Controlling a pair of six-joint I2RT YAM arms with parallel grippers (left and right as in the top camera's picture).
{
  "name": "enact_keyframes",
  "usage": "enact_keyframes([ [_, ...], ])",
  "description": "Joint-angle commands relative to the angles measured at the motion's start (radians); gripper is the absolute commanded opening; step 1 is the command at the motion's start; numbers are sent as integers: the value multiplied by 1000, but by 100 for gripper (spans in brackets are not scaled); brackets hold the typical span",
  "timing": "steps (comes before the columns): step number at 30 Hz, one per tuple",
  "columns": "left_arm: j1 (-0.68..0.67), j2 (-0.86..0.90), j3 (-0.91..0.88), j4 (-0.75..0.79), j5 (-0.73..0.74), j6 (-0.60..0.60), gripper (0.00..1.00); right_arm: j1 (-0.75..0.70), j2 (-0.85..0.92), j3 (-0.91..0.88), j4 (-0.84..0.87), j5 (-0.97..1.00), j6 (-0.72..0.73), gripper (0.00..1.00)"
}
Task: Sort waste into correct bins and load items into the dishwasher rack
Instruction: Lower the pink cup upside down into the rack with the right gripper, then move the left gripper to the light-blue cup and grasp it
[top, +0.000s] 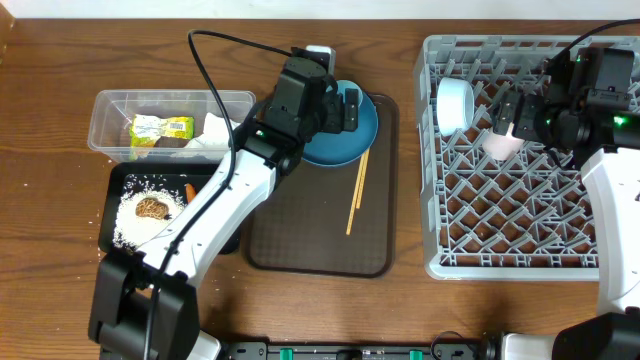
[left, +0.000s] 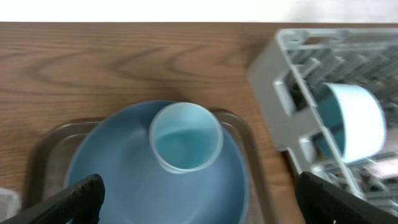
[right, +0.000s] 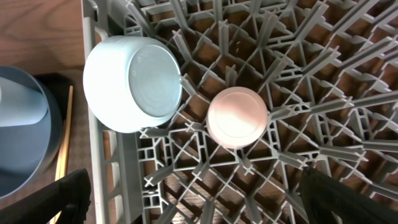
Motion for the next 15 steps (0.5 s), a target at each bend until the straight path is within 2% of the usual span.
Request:
enact_keyframes([
  [1, 3, 53, 4, 8, -82, 2, 98, 14, -3, 13, -4, -20, -7, 99],
  [3, 3, 87, 4, 21, -90, 1, 100, 14, -3, 13, -4, -20, -7, 99],
  [6, 4, 138, 4, 38, -89, -43, 95, 14, -3, 13, -4, -20, -7, 99],
  [9, 6, 177, 4, 54, -89, -82, 94, 14, -3, 13, -4, -20, -7, 99],
  [15, 7, 241, 4, 129, -89, -89, 93, 14, -3, 13, -4, -20, -7, 99],
])
